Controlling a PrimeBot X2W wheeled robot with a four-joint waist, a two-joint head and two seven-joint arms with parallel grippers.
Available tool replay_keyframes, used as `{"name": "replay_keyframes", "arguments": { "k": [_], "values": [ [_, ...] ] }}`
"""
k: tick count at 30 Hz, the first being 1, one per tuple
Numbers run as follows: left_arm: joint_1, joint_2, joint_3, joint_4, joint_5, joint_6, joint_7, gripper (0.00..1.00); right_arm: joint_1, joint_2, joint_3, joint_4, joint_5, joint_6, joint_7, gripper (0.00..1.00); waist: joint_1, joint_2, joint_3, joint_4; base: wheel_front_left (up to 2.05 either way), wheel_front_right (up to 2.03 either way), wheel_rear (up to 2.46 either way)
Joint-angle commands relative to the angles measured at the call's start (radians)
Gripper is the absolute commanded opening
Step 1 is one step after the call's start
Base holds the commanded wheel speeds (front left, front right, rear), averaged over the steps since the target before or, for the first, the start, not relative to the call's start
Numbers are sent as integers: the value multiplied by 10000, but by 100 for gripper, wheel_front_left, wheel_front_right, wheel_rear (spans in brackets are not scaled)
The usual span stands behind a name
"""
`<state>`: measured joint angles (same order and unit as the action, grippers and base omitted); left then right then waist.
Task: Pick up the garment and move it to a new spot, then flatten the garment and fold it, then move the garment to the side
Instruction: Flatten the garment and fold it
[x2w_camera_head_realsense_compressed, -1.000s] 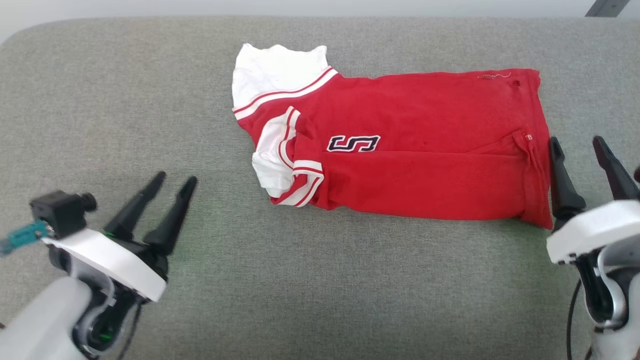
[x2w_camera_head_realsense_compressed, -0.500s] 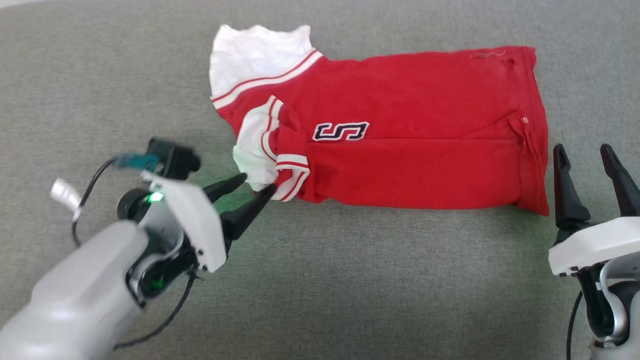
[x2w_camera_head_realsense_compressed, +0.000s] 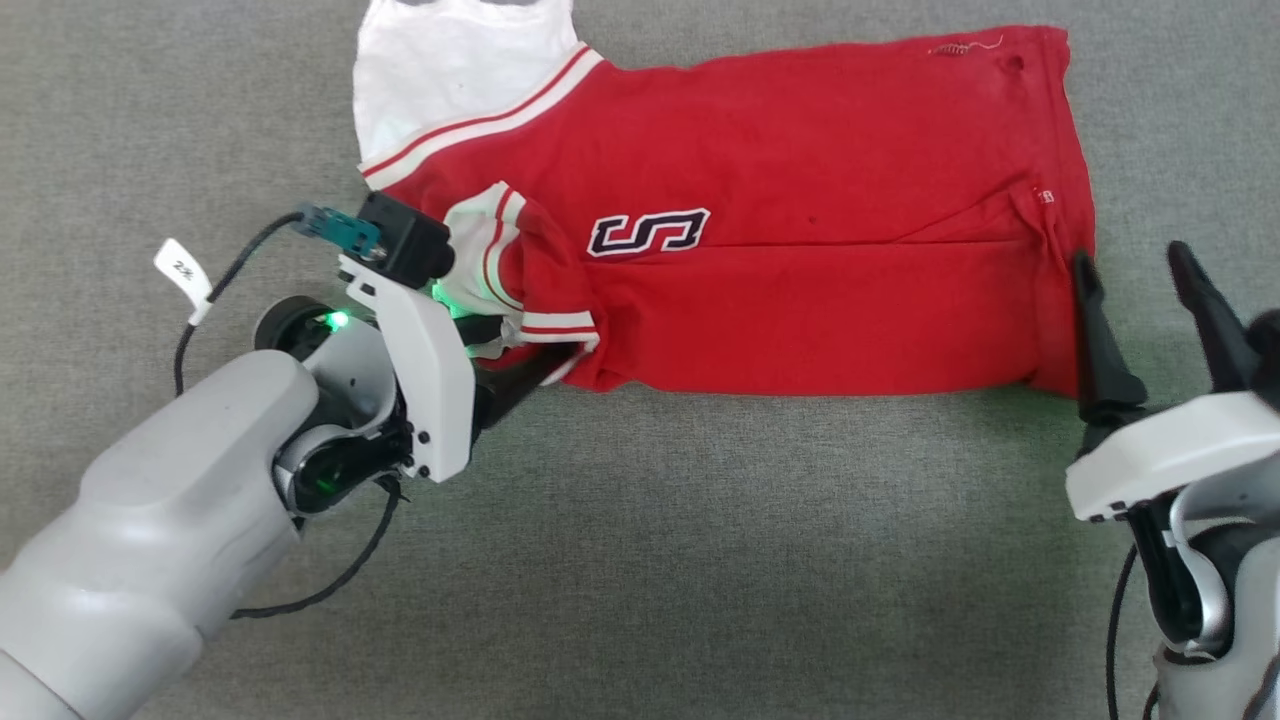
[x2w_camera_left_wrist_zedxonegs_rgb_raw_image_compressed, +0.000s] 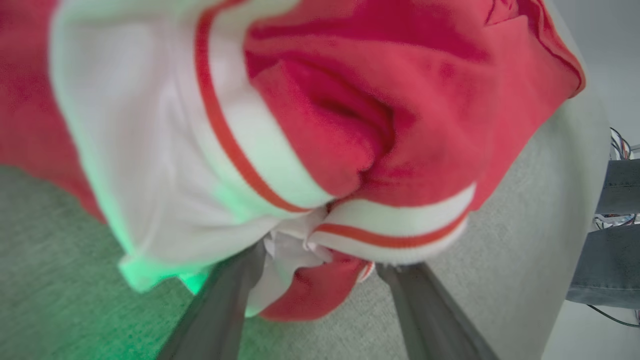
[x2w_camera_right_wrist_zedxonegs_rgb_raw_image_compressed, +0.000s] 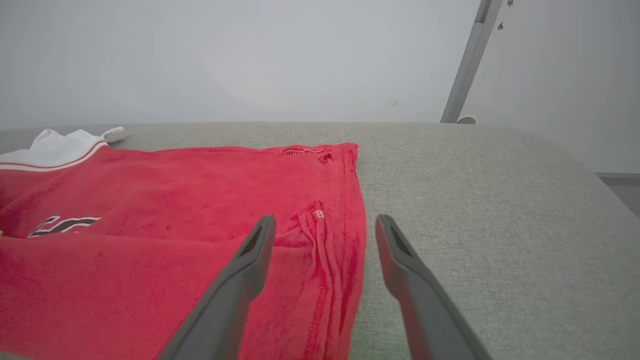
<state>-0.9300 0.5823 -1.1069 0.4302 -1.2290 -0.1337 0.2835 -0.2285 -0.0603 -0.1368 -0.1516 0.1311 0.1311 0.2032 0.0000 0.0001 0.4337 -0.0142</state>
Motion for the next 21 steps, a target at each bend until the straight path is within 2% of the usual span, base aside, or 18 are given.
{"name": "replay_keyframes", "arguments": {
  "k": [1,6,13,18,21],
  "values": [
    [411,-113,-495,231,-77,59,135,1,-131,-2,80,-28,-96,-8,210,100,0,-1,74,-47,0,0,0],
    [317,53,-795,150,-183,53,-214,0,-245,-461,423,-111,-153,-8,1293,100,0,-1,203,-35,0,0,0],
    [241,6,-1162,33,-150,70,-1066,0,-169,-1572,667,-728,40,-8,4460,100,0,-1,551,187,0,0,0],
    [19,6,-1386,-95,-134,88,-1408,0,-284,-1759,638,-857,412,-8,6288,100,0,-1,838,351,0,0,0],
    [-120,12,-1505,-139,-186,102,-1525,0,-316,-1700,642,-624,376,-8,6890,100,0,-1,965,421,0,0,0]
  ]
}}
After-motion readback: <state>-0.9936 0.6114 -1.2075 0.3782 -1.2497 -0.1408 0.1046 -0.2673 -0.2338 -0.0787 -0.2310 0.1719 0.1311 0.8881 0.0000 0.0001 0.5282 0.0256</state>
